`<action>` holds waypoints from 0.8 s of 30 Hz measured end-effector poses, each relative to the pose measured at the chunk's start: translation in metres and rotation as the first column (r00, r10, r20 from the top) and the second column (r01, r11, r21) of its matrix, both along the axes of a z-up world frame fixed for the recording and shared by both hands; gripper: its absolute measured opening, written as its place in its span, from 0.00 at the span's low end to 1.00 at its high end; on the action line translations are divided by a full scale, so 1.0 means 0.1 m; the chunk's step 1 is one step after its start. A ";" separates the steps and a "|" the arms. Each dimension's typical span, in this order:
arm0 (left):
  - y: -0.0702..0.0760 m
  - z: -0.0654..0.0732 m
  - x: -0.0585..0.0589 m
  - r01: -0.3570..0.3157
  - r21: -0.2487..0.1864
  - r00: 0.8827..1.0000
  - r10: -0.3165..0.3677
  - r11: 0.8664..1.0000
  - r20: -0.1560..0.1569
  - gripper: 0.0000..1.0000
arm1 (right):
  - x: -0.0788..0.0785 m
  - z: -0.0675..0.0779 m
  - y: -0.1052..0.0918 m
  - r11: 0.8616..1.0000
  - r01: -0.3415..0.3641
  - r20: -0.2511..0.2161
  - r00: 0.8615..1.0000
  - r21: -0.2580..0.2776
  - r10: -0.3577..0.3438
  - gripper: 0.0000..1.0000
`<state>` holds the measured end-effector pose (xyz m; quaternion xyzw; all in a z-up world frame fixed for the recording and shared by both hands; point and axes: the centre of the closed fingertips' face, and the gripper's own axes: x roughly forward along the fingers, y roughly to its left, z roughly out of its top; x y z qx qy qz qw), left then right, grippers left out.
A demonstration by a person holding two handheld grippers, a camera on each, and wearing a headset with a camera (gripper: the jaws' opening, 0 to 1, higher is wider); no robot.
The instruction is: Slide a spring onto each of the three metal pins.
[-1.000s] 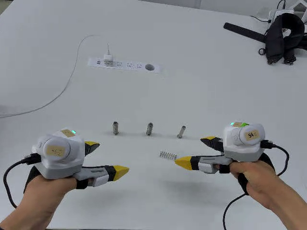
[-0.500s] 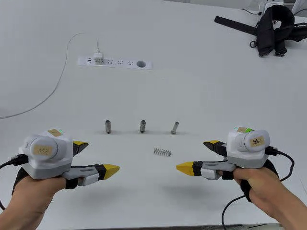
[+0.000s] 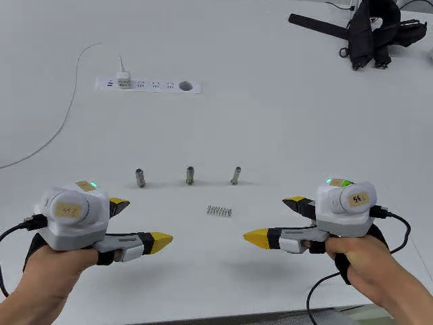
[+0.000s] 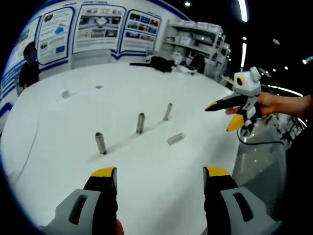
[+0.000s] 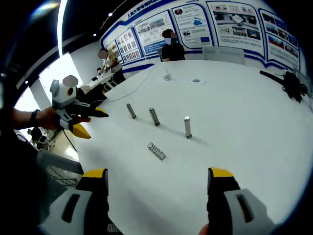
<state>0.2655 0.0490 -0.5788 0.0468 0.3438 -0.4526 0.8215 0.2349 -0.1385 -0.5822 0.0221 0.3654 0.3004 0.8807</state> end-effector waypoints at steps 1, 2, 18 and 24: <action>-0.03 0.00 -0.01 0.008 0.001 1.000 -0.008 1.000 0.000 0.73 | -0.01 0.00 0.01 1.000 -0.001 0.000 1.000 0.004 0.001 0.85; -0.07 0.00 -0.01 0.016 -0.001 1.000 -0.016 1.000 -0.002 0.73 | -0.01 0.00 0.02 1.000 0.002 0.002 1.000 0.011 -0.002 0.85; -0.49 -0.12 -0.05 0.152 0.010 0.988 -0.152 0.988 -0.010 0.72 | -0.10 -0.02 0.10 0.999 0.015 -0.008 1.000 0.032 -0.015 0.85; -0.65 -0.14 0.00 0.204 0.018 0.979 -0.204 0.979 -0.003 0.71 | -0.13 -0.02 0.12 1.000 0.005 -0.010 1.000 0.025 -0.005 0.85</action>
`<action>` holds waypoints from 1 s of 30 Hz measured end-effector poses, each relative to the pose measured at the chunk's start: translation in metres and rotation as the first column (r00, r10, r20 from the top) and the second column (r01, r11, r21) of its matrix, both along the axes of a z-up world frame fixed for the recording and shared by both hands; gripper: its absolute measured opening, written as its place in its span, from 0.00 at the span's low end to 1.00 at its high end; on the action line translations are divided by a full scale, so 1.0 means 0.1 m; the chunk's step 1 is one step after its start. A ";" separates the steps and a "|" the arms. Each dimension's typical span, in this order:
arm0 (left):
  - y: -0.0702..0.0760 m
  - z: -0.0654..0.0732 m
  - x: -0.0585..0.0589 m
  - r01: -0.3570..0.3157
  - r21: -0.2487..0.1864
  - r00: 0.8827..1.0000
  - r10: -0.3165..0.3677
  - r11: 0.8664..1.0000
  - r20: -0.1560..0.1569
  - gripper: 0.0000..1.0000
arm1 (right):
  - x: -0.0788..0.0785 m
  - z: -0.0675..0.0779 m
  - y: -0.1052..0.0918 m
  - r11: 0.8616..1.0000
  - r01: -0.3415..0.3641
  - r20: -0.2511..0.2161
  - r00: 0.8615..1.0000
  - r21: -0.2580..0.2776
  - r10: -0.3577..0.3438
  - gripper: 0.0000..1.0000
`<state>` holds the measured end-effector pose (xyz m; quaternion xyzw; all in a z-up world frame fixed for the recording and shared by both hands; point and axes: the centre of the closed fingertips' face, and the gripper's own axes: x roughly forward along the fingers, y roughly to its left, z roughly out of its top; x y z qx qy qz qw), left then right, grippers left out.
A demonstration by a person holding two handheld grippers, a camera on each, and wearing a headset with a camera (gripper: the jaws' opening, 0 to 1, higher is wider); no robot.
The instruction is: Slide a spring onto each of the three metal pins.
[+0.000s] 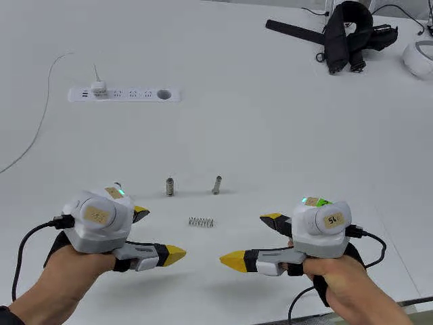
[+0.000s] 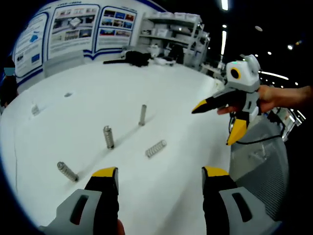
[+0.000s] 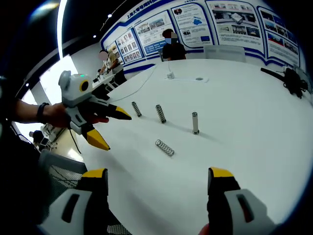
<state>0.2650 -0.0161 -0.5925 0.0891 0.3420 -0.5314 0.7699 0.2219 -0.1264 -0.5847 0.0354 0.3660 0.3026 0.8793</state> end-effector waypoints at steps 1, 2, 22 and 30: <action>-0.04 0.00 0.00 0.012 0.001 1.000 -0.012 1.000 0.002 0.71 | 0.00 0.01 0.00 1.000 0.004 0.000 1.000 0.005 -0.004 0.85; -0.06 -0.01 0.01 0.019 0.003 1.000 -0.019 1.000 0.003 0.71 | -0.01 0.01 0.00 1.000 0.007 0.001 1.000 0.009 -0.007 0.85; -0.42 -0.17 0.02 0.138 0.038 0.990 -0.138 0.990 -0.001 0.69 | -0.15 -0.02 -0.06 1.000 0.011 -0.021 1.000 0.024 -0.010 0.86; -0.52 -0.24 0.11 0.170 0.060 0.985 -0.171 0.984 0.008 0.66 | -0.19 -0.04 -0.06 1.000 0.007 -0.029 1.000 0.026 -0.006 0.86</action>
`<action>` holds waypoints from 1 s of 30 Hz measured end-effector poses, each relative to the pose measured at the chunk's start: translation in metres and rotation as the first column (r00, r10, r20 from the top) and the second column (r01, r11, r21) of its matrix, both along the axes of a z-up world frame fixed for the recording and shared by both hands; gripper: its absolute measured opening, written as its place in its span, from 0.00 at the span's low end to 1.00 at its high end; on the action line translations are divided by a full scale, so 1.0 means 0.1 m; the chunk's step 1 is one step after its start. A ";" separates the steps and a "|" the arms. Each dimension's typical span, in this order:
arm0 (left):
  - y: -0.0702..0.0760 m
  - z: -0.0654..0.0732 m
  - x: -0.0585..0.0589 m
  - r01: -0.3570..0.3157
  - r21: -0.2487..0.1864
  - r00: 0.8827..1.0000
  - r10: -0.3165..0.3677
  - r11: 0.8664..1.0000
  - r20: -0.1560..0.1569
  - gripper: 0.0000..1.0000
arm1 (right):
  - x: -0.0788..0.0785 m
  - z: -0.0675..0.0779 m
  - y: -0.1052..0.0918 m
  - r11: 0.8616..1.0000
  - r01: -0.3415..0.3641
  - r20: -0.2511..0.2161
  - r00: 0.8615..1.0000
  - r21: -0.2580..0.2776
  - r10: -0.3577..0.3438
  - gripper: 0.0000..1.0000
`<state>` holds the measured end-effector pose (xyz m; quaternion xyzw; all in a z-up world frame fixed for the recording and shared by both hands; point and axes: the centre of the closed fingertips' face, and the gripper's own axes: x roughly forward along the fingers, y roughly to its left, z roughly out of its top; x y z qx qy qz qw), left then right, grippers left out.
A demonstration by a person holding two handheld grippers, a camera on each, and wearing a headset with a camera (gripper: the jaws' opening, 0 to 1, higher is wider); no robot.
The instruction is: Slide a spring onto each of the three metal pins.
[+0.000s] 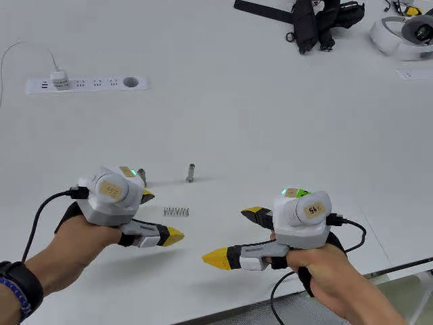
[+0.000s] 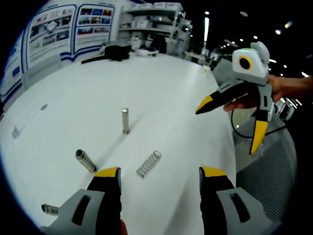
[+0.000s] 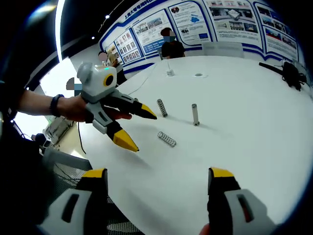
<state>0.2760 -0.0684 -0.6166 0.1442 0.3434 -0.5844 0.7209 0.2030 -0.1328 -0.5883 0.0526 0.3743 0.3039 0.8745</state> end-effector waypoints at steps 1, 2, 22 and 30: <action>-0.01 -0.01 0.01 0.003 0.001 1.000 -0.003 1.000 0.002 0.64 | 0.00 0.00 0.00 1.000 0.002 0.001 1.000 0.000 -0.002 0.86; -0.02 -0.02 0.02 0.007 0.001 1.000 -0.007 1.000 0.005 0.63 | 0.00 0.00 -0.01 1.000 0.005 0.000 1.000 0.001 -0.005 0.85; -0.01 -0.34 0.05 0.077 0.116 0.996 -0.082 0.990 0.039 0.38 | -0.04 -0.02 -0.02 0.999 0.025 -0.011 1.000 0.020 -0.025 0.85; -0.07 -0.35 0.08 0.078 0.099 0.995 -0.083 0.992 0.057 0.26 | -0.04 -0.02 -0.01 1.000 0.021 -0.011 1.000 0.019 -0.021 0.85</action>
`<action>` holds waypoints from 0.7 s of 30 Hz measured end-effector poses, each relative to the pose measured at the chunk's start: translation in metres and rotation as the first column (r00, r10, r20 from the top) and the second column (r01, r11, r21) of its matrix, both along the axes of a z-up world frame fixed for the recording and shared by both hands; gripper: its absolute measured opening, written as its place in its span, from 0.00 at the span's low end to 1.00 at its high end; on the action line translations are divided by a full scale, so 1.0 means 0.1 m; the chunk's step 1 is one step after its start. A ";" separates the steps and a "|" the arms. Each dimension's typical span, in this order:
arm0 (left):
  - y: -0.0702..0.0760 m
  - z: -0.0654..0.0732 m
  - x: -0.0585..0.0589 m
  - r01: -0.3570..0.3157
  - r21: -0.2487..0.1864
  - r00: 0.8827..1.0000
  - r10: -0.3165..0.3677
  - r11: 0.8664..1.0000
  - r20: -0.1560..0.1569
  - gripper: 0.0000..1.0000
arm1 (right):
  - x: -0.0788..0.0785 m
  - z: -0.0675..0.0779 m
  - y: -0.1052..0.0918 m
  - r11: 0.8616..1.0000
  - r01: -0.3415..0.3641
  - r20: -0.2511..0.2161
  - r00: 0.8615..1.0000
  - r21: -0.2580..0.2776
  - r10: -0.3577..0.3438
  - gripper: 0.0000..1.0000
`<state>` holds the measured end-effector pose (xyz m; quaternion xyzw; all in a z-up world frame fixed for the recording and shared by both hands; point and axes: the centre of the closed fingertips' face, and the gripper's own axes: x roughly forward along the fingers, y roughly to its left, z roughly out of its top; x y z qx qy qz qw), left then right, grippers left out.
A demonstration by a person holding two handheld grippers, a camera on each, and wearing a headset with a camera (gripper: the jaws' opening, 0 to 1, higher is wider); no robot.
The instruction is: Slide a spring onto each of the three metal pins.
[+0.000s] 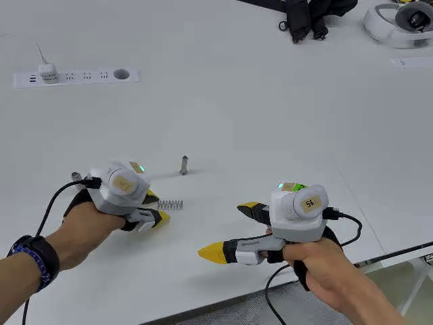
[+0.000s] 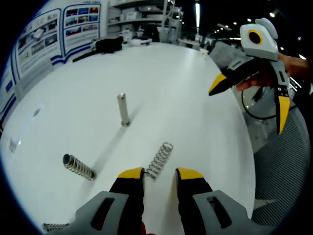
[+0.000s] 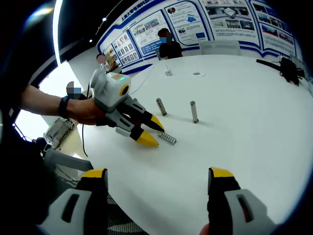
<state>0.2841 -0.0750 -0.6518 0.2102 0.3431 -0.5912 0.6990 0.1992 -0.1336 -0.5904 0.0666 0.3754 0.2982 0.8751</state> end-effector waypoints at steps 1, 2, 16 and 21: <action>-0.02 -0.01 0.00 0.004 0.001 1.000 -0.004 1.000 0.001 0.26 | 0.00 0.00 0.00 1.000 0.000 0.001 1.000 0.000 0.000 0.85; -0.03 -0.02 0.00 0.007 0.004 1.000 -0.007 1.000 0.004 0.25 | 0.01 0.01 -0.01 1.000 0.001 0.002 1.000 0.000 -0.001 0.85; -0.01 -0.06 -0.04 -0.016 0.039 1.000 0.015 0.999 0.019 0.11 | -0.02 0.00 -0.02 1.000 0.007 -0.003 1.000 0.008 -0.007 0.85; 0.04 -0.02 -0.10 -0.035 0.030 0.999 0.035 0.999 -0.009 0.11 | 0.01 0.04 0.01 1.000 0.011 0.010 1.000 0.018 -0.012 0.84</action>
